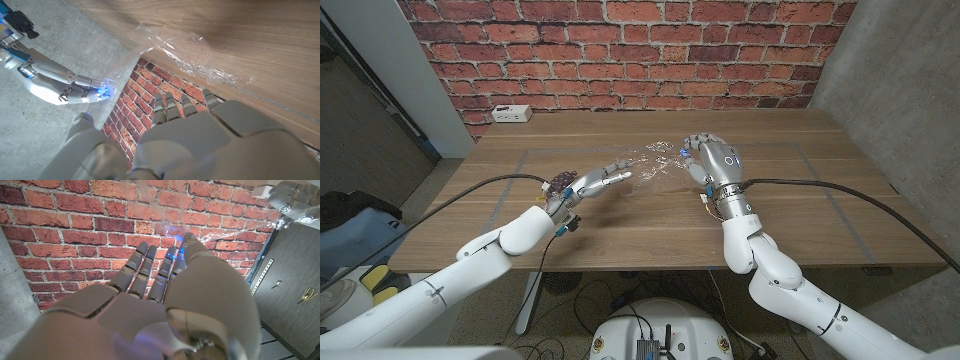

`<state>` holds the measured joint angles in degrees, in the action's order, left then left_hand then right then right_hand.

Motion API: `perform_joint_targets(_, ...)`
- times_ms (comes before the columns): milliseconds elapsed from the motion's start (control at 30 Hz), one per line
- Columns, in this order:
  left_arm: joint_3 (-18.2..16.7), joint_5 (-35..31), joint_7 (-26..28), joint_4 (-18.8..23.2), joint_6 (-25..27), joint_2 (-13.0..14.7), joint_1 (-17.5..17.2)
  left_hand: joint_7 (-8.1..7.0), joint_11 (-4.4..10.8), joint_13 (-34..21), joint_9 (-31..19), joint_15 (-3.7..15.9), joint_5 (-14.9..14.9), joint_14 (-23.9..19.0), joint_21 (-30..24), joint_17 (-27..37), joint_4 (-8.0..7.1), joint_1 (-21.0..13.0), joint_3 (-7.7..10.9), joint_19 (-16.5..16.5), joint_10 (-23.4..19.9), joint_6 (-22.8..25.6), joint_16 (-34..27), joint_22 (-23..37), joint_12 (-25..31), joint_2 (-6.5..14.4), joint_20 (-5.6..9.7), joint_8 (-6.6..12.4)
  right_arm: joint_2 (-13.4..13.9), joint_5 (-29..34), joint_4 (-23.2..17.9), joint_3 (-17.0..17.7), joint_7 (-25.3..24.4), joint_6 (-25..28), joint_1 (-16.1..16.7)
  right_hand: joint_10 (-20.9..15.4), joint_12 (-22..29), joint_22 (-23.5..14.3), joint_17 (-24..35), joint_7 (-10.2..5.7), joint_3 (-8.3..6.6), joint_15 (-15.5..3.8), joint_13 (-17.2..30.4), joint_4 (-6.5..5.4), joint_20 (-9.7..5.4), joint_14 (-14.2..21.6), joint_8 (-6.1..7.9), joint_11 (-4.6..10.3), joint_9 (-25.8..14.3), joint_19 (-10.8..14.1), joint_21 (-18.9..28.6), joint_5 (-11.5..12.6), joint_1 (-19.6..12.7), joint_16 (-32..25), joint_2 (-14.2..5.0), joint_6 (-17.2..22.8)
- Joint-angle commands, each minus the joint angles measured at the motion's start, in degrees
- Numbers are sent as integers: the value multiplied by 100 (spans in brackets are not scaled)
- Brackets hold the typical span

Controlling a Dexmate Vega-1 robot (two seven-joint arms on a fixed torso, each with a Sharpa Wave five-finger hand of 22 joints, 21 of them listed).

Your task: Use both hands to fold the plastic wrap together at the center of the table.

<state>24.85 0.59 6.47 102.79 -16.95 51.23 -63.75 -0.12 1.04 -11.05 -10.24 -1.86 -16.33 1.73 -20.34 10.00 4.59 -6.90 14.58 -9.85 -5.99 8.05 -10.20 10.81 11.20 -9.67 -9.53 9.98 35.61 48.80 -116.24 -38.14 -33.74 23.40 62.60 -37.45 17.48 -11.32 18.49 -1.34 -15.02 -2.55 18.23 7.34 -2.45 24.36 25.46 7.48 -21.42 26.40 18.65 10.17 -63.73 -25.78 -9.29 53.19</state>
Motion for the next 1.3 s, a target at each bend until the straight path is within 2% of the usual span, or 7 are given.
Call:
perform_joint_targets(33,-304,-743,445,508,701,171,-394,70,10,-32,-17,39,-55,119,40,21,84,-168,-36,-70,140,-186,-16,14,-10,7,-61,-11,-103,-77,9,-7,-170,-70,-133,-39,1,-19,22,25,11,-1044,21,4,-11,39,28,6,-14,23,32,41,-35,-7,-36,-4)
perform_joint_targets(267,-108,-1009,187,637,1211,177,-138,-47,52,-35,-19,58,-89,221,81,19,175,-336,-55,-71,180,-246,-4,10,13,37,-43,40,-129,-38,6,-26,-371,-227,-182,-67,4,-18,28,21,16,-1047,24,6,-1,66,39,1,-13,35,45,40,-44,-14,-39,6)
perform_joint_targets(600,181,-1146,-79,639,1682,73,221,-58,168,-38,-21,121,-120,195,121,13,296,-623,-44,-14,45,27,-39,6,97,116,2,168,-143,-16,60,-40,-434,-405,-288,-76,-10,-18,30,18,25,-1049,19,12,0,80,44,25,-3,36,58,35,-56,-8,-35,9)
perform_joint_targets(767,313,-1146,-222,623,1891,42,364,-41,212,-38,-21,134,-123,196,140,12,314,-680,-44,-25,16,82,-40,6,111,130,9,185,-141,28,152,-109,-251,-471,-456,-80,-16,-18,31,15,35,-1043,19,11,9,84,46,12,1,44,67,32,-54,-4,-28,5)
perform_joint_targets(833,361,-1176,-263,655,2024,47,396,-19,130,-38,-22,136,-124,196,150,12,327,-725,-46,-15,-39,134,-42,6,134,142,13,199,-135,33,186,-138,-141,-494,-527,-83,-19,-17,29,12,38,-1041,17,9,11,89,50,14,4,44,70,31,-52,0,-28,12)
perform_joint_targets(1000,424,-1091,-355,669,2193,63,436,46,95,-38,-23,136,-121,187,172,10,339,-788,-53,-18,-112,293,-46,8,163,160,17,244,-157,66,281,-215,84,-508,-692,-79,-28,-17,29,-3,42,-1036,13,4,21,96,51,9,8,37,72,29,-46,3,-29,12)
perform_joint_targets(1300,400,-944,-292,725,2227,170,360,-28,206,-37,-24,152,-101,146,213,9,324,-848,-76,-17,-260,607,-58,13,212,210,23,312,-278,9,584,-330,317,-614,-1039,-85,-37,-16,27,2,53,-1037,11,-1,37,93,53,11,18,35,78,25,-38,14,-26,12)
